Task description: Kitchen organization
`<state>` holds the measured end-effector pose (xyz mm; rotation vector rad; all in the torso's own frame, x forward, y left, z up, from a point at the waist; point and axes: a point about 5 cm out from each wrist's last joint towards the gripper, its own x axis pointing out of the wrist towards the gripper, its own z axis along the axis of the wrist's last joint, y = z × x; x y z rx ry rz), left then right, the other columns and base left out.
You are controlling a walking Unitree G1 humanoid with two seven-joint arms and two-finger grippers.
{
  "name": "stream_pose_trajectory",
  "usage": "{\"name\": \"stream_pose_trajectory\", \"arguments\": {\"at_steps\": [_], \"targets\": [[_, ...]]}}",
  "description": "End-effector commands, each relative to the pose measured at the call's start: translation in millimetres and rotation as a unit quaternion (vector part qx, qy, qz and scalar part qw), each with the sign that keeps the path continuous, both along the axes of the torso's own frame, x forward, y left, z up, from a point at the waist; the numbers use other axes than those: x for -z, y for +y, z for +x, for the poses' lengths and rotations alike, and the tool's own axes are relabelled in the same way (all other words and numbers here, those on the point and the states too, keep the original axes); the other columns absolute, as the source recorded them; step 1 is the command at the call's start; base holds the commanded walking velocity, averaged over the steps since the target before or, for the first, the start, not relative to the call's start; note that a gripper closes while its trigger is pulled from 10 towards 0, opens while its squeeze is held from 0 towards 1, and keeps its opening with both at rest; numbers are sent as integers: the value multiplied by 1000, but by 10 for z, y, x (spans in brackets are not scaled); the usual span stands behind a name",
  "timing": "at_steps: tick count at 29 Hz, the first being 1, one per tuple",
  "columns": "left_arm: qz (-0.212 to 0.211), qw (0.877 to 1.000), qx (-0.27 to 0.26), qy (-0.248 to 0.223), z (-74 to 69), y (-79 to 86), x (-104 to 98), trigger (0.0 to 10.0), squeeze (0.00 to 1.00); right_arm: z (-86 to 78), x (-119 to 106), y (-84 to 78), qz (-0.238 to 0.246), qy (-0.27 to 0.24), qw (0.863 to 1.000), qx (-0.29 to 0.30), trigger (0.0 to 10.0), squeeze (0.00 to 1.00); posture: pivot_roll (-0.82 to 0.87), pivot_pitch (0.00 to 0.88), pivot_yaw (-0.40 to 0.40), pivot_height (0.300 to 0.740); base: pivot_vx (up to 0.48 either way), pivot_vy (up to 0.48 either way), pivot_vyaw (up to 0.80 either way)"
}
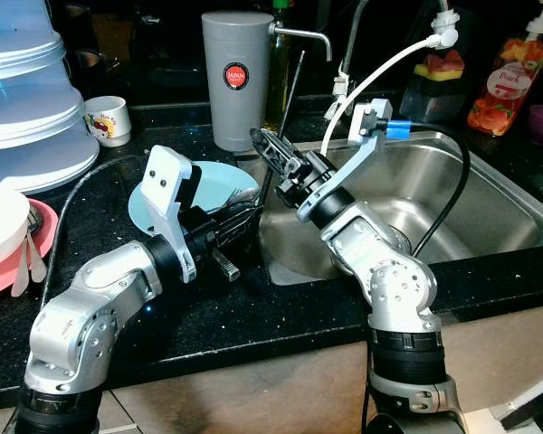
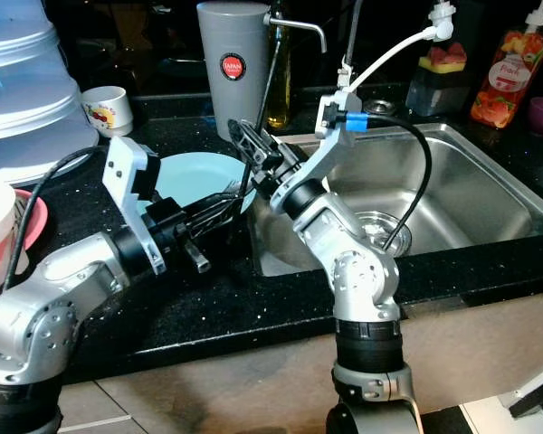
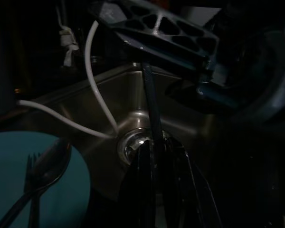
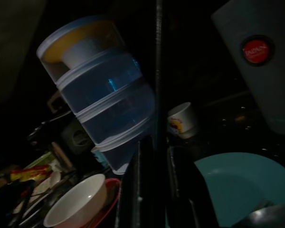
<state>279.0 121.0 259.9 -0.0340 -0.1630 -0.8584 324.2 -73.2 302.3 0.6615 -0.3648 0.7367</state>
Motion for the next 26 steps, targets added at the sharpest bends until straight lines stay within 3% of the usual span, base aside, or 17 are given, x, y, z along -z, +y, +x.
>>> {"name": "stream_pose_trajectory", "arguments": {"at_steps": [1,12,13,14,15,16,17,22,23,24,26], "targets": [[1,1000,-2,2,4,2,5,0,0,29,-11,-50,3,2,1000,16,0,0,-13,45,15,740,0,0,0],[8,1000,-12,3,49,22,-6,0,0,126,-77,-179,23,5,998,54,0,0,-15,75,26,740,0,0,0],[13,1000,-18,2,68,25,-7,4549,0,151,-87,-212,27,7,998,64,0,0,-16,76,27,740,0,0,0],[18,1000,-19,-4,83,22,-17,10000,0,210,-91,-287,36,16,995,94,0,0,-18,81,30,740,0,0,0],[21,1000,-19,-8,93,20,-24,10000,0,250,-93,-341,43,22,992,114,0,0,-18,81,30,740,0,0,0],[15,1000,-24,-10,112,27,-38,10000,749,297,-92,-411,49,29,988,140,0,0,-18,81,30,740,0,0,0],[3,999,-38,-13,147,49,-68,10000,1000,361,-89,-515,53,34,983,174,0,0,-23,84,33,740,0,0,0],[9,999,-47,-22,169,60,-85,10000,1000,430,-110,-653,47,29,978,204,0,0,-24,82,31,740,0,0,0],[12,999,-46,-23,170,59,-82,10000,82,445,-122,-694,47,26,976,211,0,0,-24,82,31,740,0,0,0],[16,998,-50,-32,177,54,-80,10000,0,464,-141,-759,34,18,972,231,0,0,-25,80,31,740,0,0,0],[17,998,-54,-37,183,52,-82,10000,0,471,-149,-788,23,13,970,242,0,0,-25,80,31,740,0,0,0]]}}
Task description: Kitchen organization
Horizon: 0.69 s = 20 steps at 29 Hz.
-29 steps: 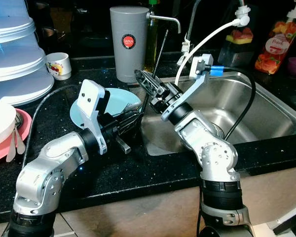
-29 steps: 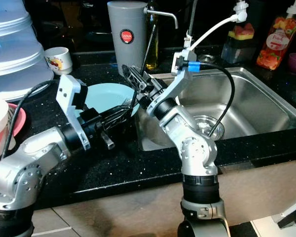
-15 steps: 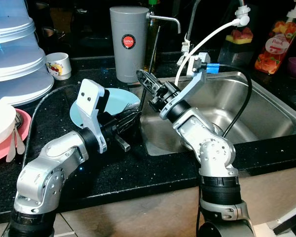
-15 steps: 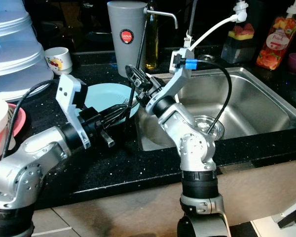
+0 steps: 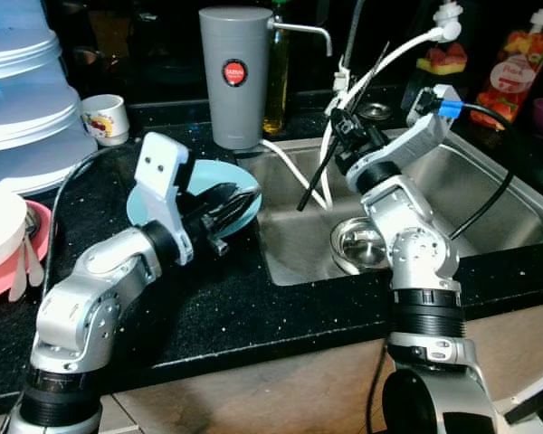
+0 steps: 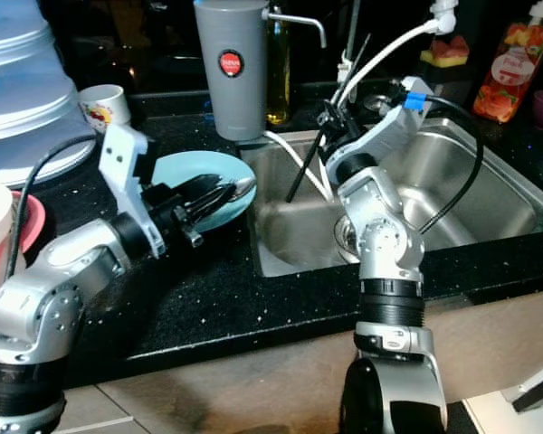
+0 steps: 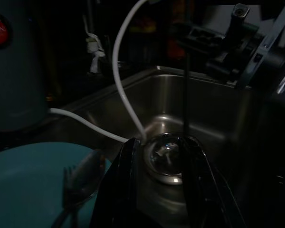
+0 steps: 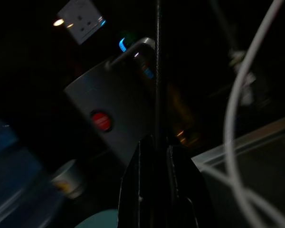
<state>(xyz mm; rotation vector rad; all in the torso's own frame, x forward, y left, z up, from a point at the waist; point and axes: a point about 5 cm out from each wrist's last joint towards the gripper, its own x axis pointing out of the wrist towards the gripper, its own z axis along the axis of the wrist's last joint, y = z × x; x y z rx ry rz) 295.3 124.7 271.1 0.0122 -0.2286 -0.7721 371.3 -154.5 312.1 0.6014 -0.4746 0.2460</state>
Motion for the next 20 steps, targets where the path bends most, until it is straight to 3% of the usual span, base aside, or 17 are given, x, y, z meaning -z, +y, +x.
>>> {"name": "stream_pose_trajectory", "arguments": {"at_steps": [1,3,4,11,13,15,16,20], "targets": [[8,1000,-5,-11,27,-4,19,10000,0,17,-55,0,-45,-14,999,22,0,0,-27,79,31,740,0,0,0],[30,999,-15,-17,81,-40,40,10000,0,65,-22,5,-148,-15,987,62,0,0,-27,77,30,740,0,0,0],[40,999,-6,-3,126,-82,65,10000,0,105,64,54,-239,-11,968,78,0,0,-28,76,30,740,0,0,0],[58,998,-15,26,249,-142,140,10000,0,219,357,17,-319,41,940,111,157,0,-30,72,32,740,0,0,0],[79,996,3,46,323,-246,254,10000,0,309,710,-57,-343,120,926,104,7333,0,-32,72,36,740,0,0,0],[80,996,6,49,334,-263,271,10000,0,319,771,-59,-345,135,924,98,7333,0,-32,72,36,740,0,0,0],[78,995,12,54,348,-289,286,10000,0,327,833,-70,-349,149,920,95,10000,0,-32,72,36,740,0,0,0],[78,994,34,66,396,-390,338,10000,0,338,1096,-109,-383,209,896,80,10000,0,-30,72,37,740,0,0,0]]}}
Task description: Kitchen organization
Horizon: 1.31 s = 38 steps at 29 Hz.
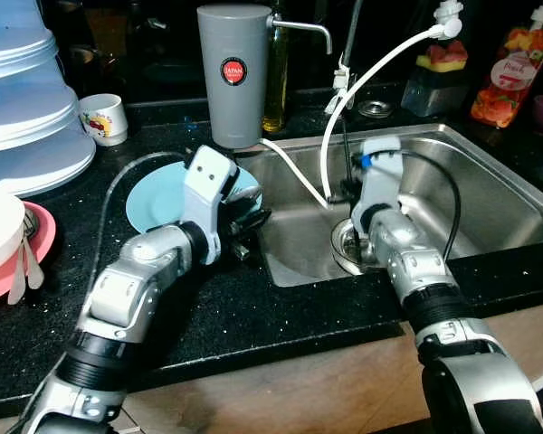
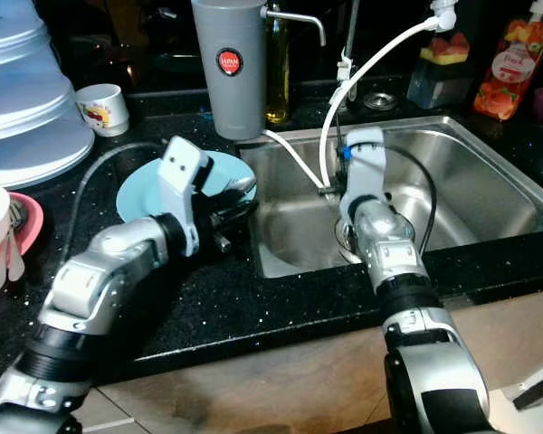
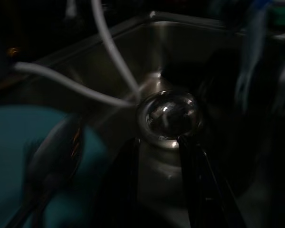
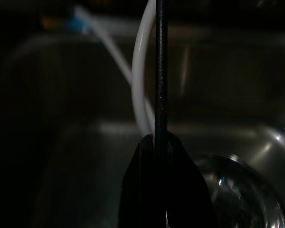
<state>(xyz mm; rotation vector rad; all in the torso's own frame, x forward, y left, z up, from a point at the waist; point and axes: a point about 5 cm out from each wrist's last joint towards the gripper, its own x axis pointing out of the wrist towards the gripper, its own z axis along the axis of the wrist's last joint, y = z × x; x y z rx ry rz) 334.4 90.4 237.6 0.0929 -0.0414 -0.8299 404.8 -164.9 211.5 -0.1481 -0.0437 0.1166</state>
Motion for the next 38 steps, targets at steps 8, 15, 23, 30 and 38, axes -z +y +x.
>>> {"name": "stream_pose_trajectory", "arguments": {"at_steps": [8,15,23,30,38], "targets": [[7,999,51,-2,21,-213,26,10000,0,-19,284,-14,-31,65,997,-3,10000,0,-35,77,45,740,0,0,0],[29,997,67,-14,44,-282,31,10000,0,-3,297,0,-9,61,998,8,10000,0,-34,76,48,740,0,0,0],[53,996,72,-19,54,-294,78,10000,0,17,245,58,24,49,999,2,10000,0,-31,67,46,740,0,0,0],[63,995,71,-24,70,-271,89,10000,0,22,253,100,30,49,998,-10,10000,1000,-29,52,47,740,0,0,0],[34,993,-61,-93,194,-13,-252,10000,0,66,-67,133,64,-10,998,-15,10000,0,-27,44,47,740,0,0,0]]}}
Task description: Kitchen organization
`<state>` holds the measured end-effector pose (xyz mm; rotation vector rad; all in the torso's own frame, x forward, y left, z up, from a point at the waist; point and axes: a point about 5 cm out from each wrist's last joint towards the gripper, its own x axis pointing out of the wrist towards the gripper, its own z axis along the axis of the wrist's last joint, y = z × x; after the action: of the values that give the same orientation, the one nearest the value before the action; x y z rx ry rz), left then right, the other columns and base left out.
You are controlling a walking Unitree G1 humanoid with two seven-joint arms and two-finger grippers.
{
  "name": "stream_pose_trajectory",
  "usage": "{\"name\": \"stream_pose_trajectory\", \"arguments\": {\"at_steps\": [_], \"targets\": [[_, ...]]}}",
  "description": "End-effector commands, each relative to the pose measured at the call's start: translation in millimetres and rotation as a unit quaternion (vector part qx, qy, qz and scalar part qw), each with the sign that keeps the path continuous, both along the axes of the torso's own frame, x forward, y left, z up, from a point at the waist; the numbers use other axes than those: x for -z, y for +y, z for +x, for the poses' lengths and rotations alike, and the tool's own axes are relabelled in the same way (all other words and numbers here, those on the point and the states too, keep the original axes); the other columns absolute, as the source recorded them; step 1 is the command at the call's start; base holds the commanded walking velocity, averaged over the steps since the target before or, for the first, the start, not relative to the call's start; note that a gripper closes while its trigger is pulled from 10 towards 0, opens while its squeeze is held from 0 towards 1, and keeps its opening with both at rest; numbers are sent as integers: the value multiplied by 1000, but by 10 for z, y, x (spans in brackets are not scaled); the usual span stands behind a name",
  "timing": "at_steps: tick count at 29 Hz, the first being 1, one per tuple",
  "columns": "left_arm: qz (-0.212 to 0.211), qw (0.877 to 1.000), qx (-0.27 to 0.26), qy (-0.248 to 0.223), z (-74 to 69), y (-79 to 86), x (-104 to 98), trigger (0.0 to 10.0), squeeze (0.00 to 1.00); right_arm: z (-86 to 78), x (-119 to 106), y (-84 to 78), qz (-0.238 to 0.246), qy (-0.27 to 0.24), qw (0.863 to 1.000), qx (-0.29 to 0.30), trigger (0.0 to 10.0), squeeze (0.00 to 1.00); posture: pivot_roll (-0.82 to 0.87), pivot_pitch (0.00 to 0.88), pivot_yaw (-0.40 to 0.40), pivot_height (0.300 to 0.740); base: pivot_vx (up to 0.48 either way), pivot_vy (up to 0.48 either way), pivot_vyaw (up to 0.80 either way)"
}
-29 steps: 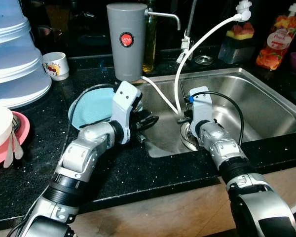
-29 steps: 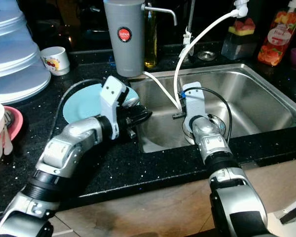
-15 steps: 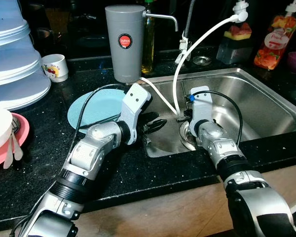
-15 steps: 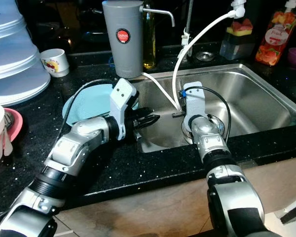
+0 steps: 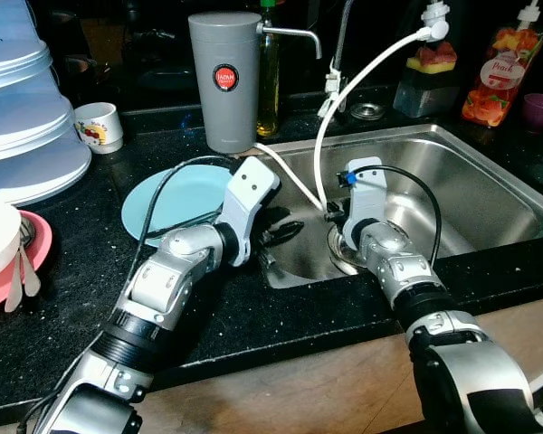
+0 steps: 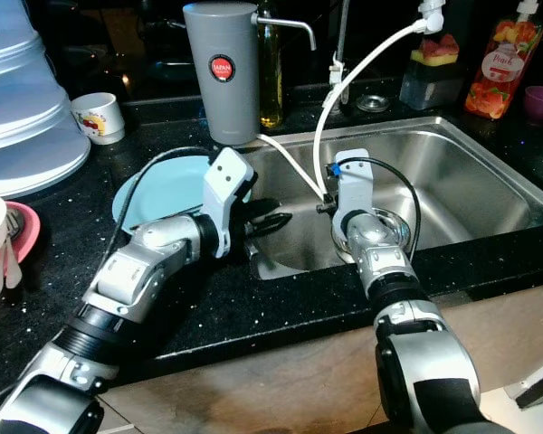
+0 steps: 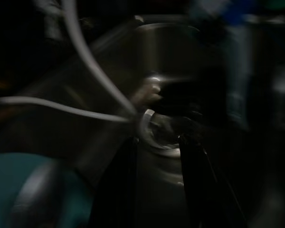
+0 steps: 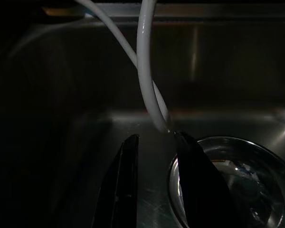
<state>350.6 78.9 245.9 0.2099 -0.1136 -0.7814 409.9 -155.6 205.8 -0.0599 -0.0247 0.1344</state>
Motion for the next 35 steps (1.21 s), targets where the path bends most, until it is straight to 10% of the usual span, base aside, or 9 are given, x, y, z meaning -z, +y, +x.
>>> {"name": "stream_pose_trajectory", "arguments": {"at_steps": [1,3,4,14,20,21,24,26,35], "targets": [[-4,999,-37,-38,31,101,-170,10000,0,15,-124,39,21,-23,1000,-5,10000,0,-27,44,47,740,0,0,0],[-47,984,-157,-76,126,392,-438,10000,59,17,-295,95,57,-55,997,-24,10000,0,-21,46,41,740,0,0,0],[-67,972,-210,-84,155,559,-540,10000,1000,10,-365,132,72,-68,994,-36,10000,0,-19,46,39,740,0,0,0],[-56,888,-457,-2,224,1496,-460,10000,1000,-168,-467,526,115,-94,976,-158,10000,0,-13,49,30,740,0,0,0],[-57,870,-484,67,155,1595,-286,10000,914,-278,-465,590,110,-94,969,-201,10000,0,-13,50,31,740,0,0,0],[-63,867,-488,79,93,1601,-229,10000,557,-302,-459,585,109,-93,968,-204,10000,0,-17,54,35,740,0,0,0],[-66,865,-491,85,46,1611,-187,10000,443,-313,-455,580,108,-93,968,-205,10000,0,-18,58,36,740,0,0,0],[-68,858,-500,98,-63,1641,-118,10000,0,-344,-450,568,109,-90,968,-208,10000,0,-15,60,35,740,0,0,0],[-73,843,-518,122,-319,1595,1,10000,0,-410,-460,575,108,-86,966,-218,10000,0,-8,62,34,740,0,0,0]]}}
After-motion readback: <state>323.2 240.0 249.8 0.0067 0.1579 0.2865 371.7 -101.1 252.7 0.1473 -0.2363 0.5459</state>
